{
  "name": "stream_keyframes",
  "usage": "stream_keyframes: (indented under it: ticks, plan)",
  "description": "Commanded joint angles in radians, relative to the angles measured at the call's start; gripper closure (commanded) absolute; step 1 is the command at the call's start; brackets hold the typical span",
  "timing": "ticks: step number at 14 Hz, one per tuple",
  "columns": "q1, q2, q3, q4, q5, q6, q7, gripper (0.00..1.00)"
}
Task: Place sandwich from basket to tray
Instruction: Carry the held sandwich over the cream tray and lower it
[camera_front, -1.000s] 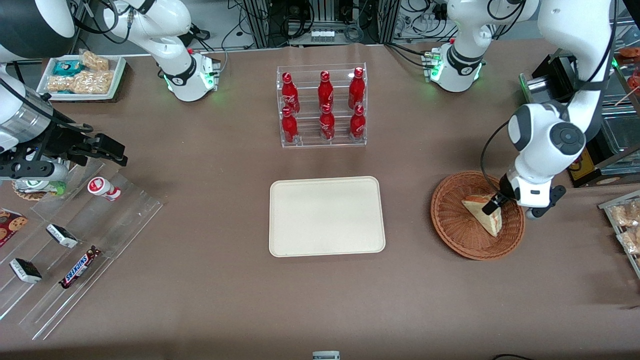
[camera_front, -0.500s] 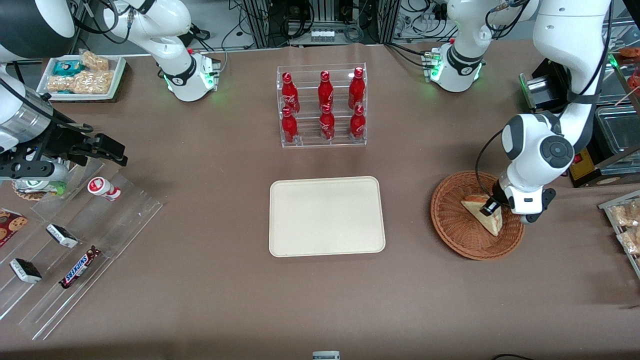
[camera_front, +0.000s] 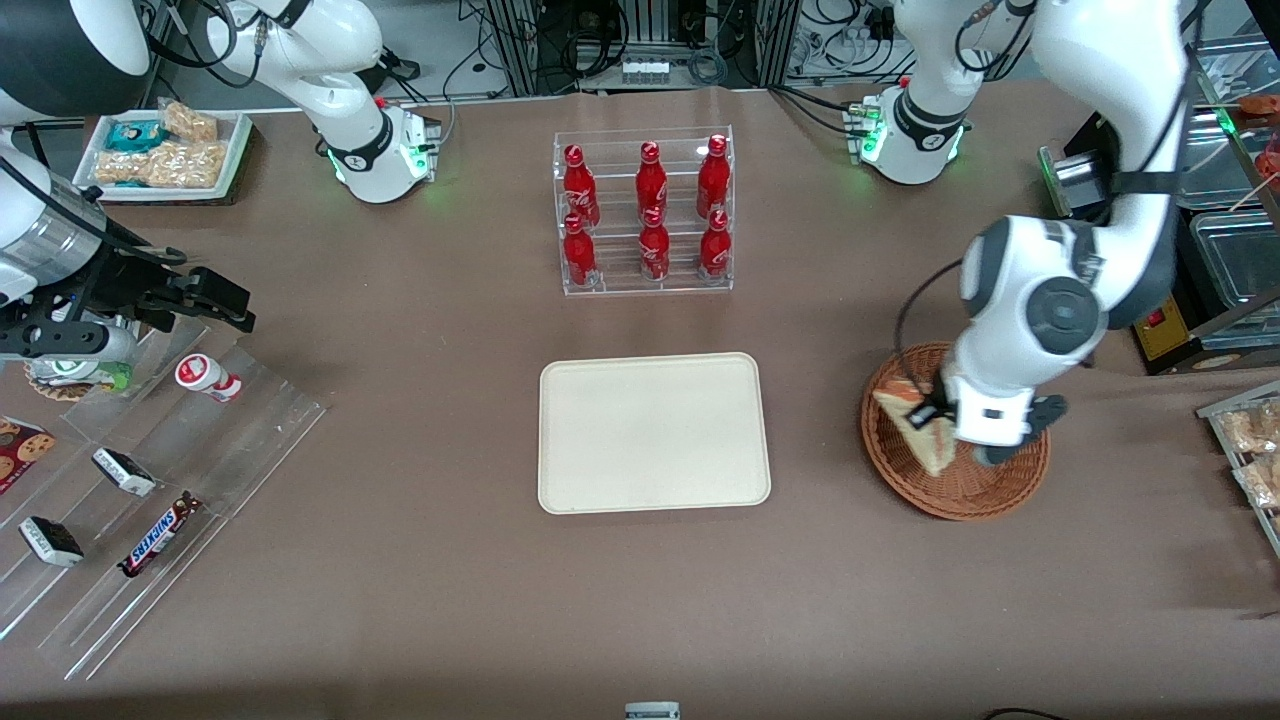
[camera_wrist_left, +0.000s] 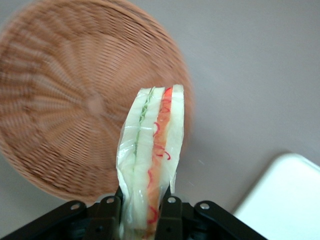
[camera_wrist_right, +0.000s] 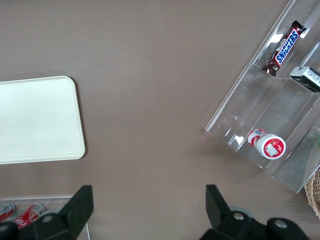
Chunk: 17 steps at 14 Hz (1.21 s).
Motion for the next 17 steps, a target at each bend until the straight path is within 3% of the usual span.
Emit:
stream_keyframes:
  ticks: [1,6,9,12,15,17]
  plan:
    - [-0.128,0.126,0.008,0.158,-0.016,-0.011,0.002,0.96]
    - [-0.346,0.357,0.009,0.431,-0.013,0.038,-0.039,0.96]
    - [-0.446,0.454,0.014,0.494,0.025,0.162,-0.113,0.96]
    - [-0.485,0.493,0.014,0.522,0.086,0.17,-0.153,0.95]
    - [-0.488,0.508,0.012,0.514,0.1,0.173,-0.138,0.94]
    - [-0.502,0.516,0.012,0.501,0.1,0.187,-0.125,0.86]
